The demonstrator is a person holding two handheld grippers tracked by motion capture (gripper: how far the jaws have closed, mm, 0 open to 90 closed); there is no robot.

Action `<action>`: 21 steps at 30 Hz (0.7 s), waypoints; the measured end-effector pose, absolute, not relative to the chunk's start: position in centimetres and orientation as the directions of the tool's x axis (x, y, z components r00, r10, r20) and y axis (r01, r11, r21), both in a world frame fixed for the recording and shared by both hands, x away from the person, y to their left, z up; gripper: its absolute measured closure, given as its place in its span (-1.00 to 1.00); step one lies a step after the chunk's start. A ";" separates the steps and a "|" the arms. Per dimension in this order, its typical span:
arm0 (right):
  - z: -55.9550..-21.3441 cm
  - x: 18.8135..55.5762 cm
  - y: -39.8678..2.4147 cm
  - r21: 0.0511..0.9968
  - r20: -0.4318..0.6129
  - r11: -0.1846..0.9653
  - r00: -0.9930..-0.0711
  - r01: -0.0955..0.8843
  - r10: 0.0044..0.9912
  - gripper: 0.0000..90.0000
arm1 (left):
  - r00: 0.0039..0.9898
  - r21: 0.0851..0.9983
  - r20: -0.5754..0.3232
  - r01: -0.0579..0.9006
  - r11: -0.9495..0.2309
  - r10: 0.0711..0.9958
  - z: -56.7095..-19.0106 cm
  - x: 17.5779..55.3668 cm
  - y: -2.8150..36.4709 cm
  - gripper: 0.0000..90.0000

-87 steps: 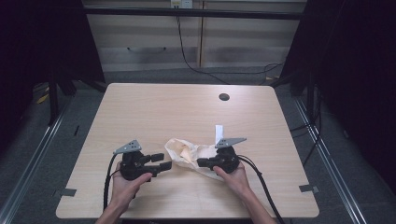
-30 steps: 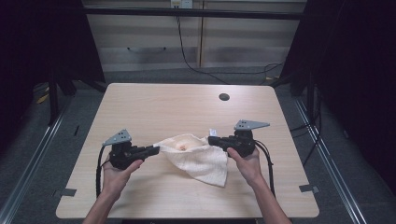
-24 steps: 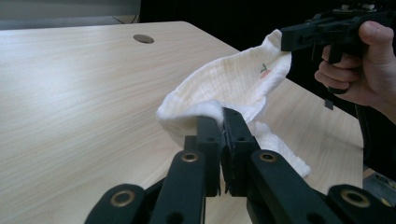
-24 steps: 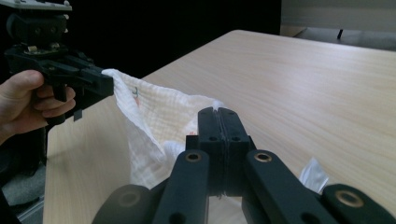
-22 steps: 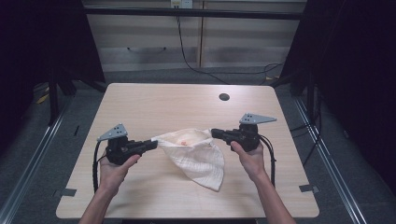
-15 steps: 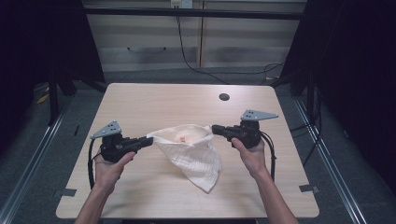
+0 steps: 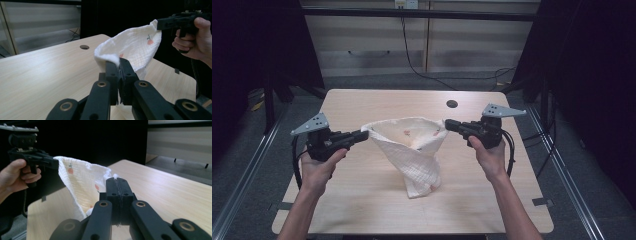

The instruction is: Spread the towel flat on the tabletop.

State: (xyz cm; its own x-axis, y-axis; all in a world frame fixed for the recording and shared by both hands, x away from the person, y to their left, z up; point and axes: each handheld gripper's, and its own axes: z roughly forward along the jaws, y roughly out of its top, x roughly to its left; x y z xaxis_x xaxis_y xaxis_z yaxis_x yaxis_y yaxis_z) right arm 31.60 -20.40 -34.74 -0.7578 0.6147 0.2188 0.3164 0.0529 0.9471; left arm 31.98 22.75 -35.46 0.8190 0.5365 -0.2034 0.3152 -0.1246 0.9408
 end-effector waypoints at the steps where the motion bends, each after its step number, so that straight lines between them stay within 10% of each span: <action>1: -34.3 31.5 -20.6 0.951 0.204 0.058 -0.754 0.305 0.624 0.98 | 0.825 0.943 -0.196 0.306 -0.128 0.531 -35.1 32.0 22.8 0.94; 21: -30.8 30.6 -22.2 0.969 0.138 0.064 -0.741 0.238 0.658 0.98 | 0.838 0.958 -0.143 0.250 -0.138 0.526 -32.4 31.5 23.4 0.94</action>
State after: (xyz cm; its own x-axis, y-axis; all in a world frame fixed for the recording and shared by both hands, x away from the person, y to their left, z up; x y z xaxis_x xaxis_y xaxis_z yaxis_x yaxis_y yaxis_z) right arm 30.57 -22.18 -30.75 -0.7406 0.6576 0.1380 0.2378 0.0644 0.9692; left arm 31.48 23.41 -32.44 0.8383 0.5262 -0.1427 0.2497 -0.1377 0.9585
